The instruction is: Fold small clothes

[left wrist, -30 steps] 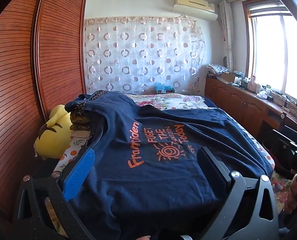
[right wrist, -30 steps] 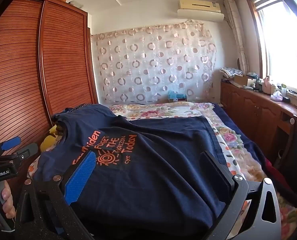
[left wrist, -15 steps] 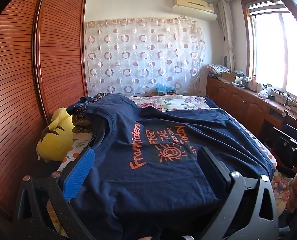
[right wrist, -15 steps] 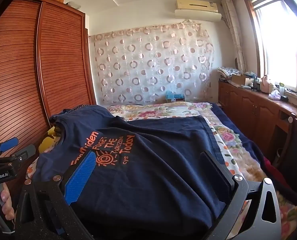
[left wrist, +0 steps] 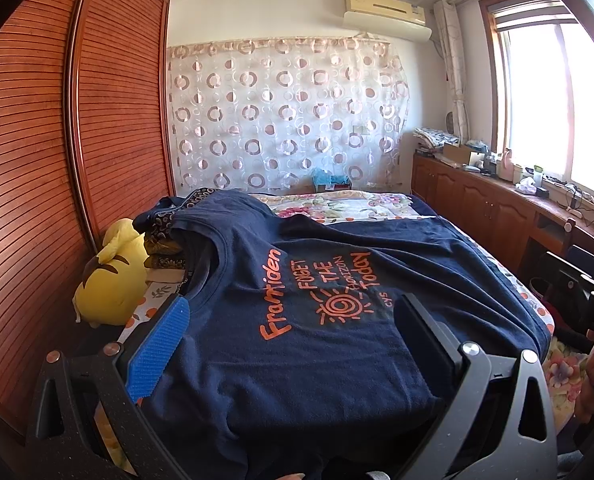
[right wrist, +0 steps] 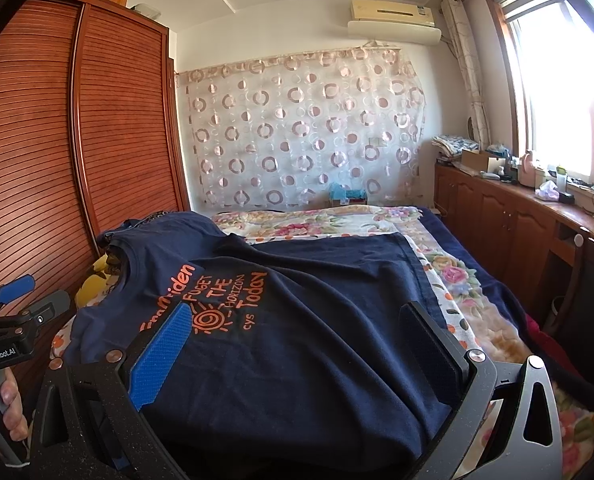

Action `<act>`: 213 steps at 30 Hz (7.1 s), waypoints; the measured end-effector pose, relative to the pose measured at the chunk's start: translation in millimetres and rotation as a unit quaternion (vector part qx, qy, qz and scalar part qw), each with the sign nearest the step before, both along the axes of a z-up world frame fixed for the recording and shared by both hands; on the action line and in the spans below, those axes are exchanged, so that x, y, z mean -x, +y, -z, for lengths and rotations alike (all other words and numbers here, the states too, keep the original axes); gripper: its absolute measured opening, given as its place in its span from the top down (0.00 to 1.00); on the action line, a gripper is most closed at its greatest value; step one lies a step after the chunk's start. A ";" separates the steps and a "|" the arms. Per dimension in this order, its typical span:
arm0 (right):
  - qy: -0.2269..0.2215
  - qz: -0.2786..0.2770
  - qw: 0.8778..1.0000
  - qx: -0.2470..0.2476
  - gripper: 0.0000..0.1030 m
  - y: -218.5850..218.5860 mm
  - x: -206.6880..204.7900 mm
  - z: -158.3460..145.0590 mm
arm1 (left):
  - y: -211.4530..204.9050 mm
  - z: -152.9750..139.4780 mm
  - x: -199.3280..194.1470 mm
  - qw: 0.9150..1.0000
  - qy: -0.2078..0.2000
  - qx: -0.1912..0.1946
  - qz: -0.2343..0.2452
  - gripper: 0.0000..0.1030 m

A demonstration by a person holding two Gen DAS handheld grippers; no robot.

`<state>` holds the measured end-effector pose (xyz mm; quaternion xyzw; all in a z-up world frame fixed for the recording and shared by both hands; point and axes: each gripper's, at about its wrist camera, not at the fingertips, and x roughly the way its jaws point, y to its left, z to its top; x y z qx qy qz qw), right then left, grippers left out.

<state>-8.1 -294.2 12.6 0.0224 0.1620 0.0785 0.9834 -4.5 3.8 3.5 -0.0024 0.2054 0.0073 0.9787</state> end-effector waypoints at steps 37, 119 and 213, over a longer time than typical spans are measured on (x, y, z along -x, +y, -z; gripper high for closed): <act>-0.004 0.000 1.000 -0.001 0.00 1.2 -0.6 0.0 | -3.4 -6.7 2.1 1.000 -0.010 -0.006 0.001 0.01; 0.060 -0.144 0.987 0.035 0.00 40.0 -42.2 26.0 | 99.8 151.3 23.4 0.958 0.243 0.145 0.039 0.93; 0.183 -0.172 0.968 0.029 0.49 80.3 -127.1 65.3 | 116.8 103.3 -86.0 0.981 0.178 0.061 0.039 0.41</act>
